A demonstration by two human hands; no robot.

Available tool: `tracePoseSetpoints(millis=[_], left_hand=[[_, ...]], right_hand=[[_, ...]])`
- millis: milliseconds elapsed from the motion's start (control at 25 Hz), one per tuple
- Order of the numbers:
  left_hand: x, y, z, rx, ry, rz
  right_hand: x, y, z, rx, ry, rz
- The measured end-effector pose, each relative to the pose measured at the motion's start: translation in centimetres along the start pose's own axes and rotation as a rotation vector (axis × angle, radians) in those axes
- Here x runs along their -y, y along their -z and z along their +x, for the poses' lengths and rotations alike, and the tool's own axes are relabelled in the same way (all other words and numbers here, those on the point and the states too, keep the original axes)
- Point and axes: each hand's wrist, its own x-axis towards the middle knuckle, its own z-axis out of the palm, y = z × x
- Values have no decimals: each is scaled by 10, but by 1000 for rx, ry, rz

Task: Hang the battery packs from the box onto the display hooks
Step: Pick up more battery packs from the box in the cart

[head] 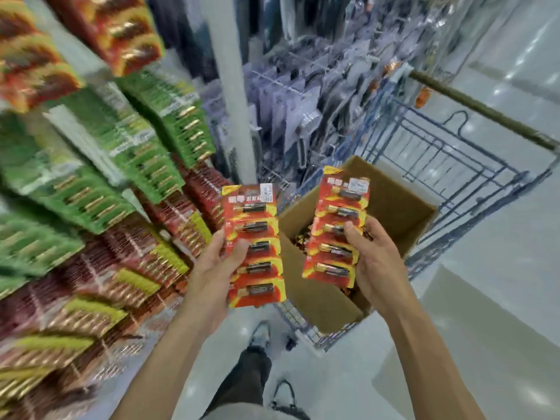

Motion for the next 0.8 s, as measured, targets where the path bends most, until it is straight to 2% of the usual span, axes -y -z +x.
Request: tracePoseSetpoints(millis=[160,280,480,640,800], left_hand=[[-27,44,-67,-119,-190,-68],[-52,86,-116,-271,-335,-120],[-92,177,-206,-475,-454,-218],[-117,254,-276,-590,-504,-239],[-142,334,-334,-644,-518,-293]], right_hand=[[3,-67,-37,217,5,-87],[-6,-134,-58,387,-18,-115],[-47,-257,-101,586,-78,-183],[-85,-347,-157,679,-198,-169],[-125,-425,-215,687,-246,-143]])
